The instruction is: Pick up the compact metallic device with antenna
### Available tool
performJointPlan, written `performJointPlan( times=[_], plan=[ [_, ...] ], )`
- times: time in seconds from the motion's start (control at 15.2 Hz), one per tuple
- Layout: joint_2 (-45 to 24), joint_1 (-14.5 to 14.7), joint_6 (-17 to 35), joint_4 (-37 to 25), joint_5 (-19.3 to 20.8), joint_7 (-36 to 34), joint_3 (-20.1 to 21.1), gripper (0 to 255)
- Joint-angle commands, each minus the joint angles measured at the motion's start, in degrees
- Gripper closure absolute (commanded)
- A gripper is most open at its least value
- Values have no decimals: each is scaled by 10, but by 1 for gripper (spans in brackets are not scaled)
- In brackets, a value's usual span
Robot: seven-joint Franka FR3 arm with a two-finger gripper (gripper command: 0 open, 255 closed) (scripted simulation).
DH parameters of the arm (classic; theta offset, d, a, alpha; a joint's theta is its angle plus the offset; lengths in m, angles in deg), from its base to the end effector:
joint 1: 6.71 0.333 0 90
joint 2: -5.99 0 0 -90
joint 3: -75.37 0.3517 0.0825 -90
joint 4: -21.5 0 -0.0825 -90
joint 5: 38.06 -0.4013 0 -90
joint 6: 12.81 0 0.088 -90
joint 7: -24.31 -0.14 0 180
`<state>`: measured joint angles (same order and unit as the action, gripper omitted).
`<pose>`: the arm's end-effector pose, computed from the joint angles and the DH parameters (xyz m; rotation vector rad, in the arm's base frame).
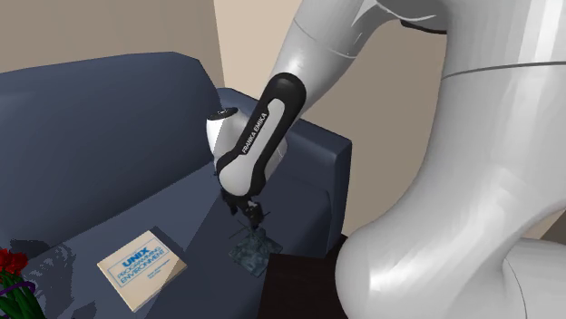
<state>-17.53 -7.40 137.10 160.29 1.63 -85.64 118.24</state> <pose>0.3454 0.3533 0.1658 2.9672 -0.9186 0.0592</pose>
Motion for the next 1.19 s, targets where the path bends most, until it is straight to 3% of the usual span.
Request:
performJointPlan(
  times=[0.0,0.33,0.4,0.99,1.12],
  plan=[
    [-17,17,8,-6,24,-19,-21,0],
    [-46,43,21,-17,62,-46,-54,0],
    [-46,43,22,-16,63,-47,-56,255],
    [-46,43,21,-17,62,-46,-54,255],
    [-30,29,14,-10,41,-31,-36,255]
  ],
)
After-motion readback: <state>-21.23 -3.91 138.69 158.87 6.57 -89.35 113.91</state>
